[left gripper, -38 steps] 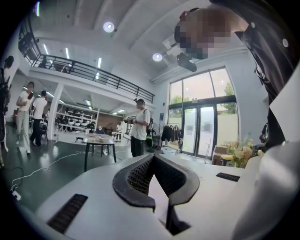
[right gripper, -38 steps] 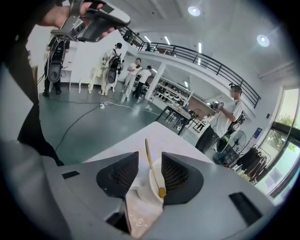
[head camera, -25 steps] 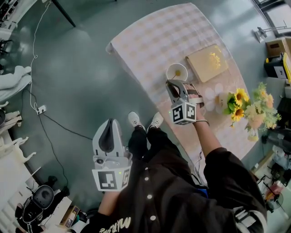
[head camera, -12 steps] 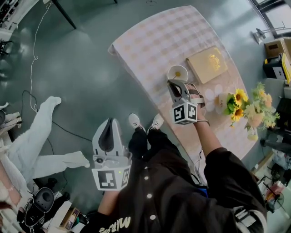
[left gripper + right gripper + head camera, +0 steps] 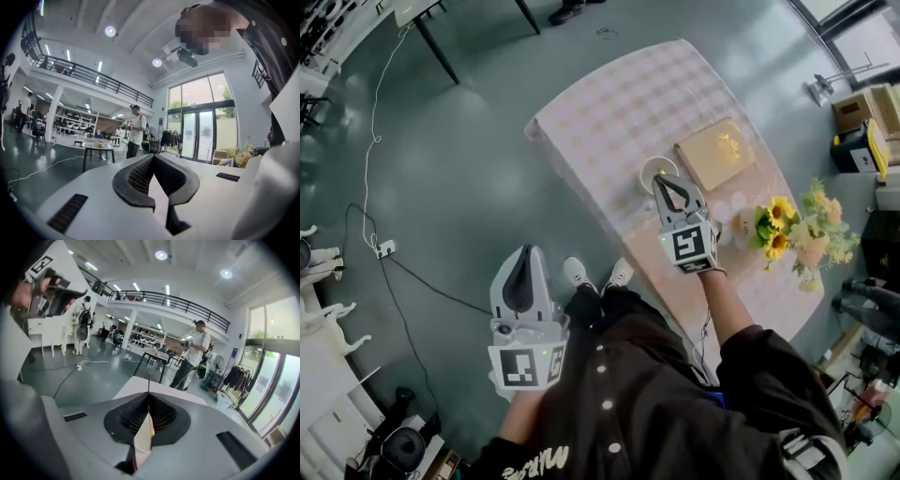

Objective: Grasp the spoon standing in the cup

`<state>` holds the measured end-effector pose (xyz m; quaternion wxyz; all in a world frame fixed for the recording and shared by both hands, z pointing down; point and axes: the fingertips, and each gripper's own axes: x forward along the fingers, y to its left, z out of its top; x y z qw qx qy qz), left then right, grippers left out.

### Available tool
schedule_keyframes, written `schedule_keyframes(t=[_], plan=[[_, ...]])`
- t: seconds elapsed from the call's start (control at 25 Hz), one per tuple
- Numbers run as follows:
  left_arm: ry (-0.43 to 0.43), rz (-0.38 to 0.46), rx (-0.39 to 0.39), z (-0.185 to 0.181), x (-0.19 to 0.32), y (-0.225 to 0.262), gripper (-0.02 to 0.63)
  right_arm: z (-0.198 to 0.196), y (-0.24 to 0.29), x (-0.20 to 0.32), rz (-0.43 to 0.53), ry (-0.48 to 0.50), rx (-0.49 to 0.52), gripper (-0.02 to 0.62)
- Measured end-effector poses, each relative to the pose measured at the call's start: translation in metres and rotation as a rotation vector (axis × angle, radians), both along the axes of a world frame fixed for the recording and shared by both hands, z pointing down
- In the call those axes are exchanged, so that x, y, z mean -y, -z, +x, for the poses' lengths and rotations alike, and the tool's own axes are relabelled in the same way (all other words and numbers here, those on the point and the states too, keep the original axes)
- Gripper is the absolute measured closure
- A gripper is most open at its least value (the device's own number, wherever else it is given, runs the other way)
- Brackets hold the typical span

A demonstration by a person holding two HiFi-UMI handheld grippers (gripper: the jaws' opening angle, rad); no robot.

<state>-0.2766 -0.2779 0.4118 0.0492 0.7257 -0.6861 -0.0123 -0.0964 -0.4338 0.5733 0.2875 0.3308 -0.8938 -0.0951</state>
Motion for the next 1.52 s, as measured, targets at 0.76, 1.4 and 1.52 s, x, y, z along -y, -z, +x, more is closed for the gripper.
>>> schedule_keyframes(t=[0.76,1.4,1.52], plan=[[0.027,0.124,0.03,-0.029,0.009,0.052,0.589,0.003,0.192,-0.023,0.044,-0.122,0.482,0.592],[0.042,0.18,0.05,-0.042,0.01,0.077,0.589,0.023,0.268,-0.052,0.213,-0.154,0.605,0.592],[0.056,0.188,0.056,-0.047,0.009,0.081,0.589,0.029,0.274,-0.057,0.239,-0.167,0.608,0.592]])
